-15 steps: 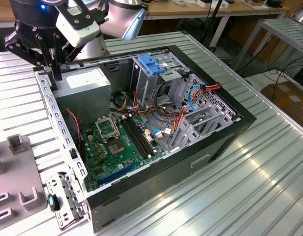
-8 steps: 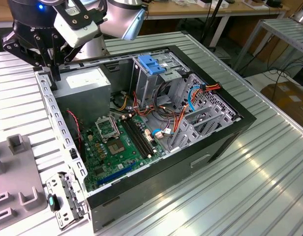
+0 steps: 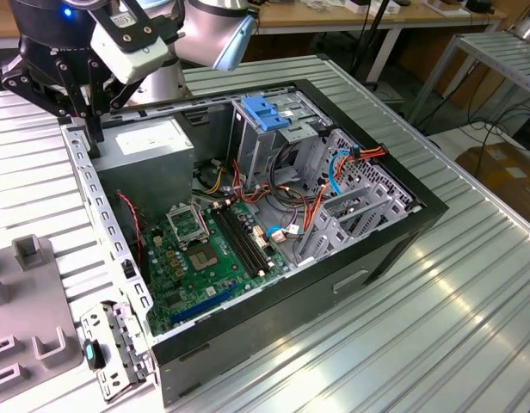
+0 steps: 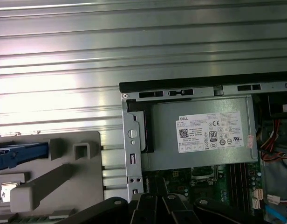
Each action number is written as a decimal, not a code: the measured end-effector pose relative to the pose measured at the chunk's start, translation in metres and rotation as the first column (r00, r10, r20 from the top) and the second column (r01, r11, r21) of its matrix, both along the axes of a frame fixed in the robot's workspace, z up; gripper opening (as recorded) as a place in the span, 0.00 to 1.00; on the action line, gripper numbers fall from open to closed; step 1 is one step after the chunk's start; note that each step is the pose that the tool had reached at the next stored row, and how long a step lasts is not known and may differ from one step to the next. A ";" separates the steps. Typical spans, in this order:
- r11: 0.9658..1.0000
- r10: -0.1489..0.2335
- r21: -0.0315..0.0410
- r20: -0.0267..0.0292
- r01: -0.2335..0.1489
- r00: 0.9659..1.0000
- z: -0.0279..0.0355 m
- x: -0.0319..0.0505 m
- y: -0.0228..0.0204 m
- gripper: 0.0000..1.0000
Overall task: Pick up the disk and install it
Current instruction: 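Reach for the disk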
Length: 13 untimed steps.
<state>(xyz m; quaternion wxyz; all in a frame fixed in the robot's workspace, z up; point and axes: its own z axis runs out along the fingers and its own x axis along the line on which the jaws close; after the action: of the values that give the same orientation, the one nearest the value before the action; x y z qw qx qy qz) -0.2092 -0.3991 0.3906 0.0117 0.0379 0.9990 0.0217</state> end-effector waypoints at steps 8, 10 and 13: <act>1.000 0.000 0.000 0.000 0.000 1.000 -0.0001 -0.0024 0.0000 0.11; 1.000 0.000 0.000 0.000 0.000 1.000 -0.0001 -0.0034 -0.0001 0.11; 1.000 0.000 0.000 0.000 0.000 1.000 -0.0001 -0.0044 -0.0001 0.11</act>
<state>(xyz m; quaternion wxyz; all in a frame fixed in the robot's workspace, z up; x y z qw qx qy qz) -0.2136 -0.3992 0.3904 0.0117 0.0379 0.9990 0.0217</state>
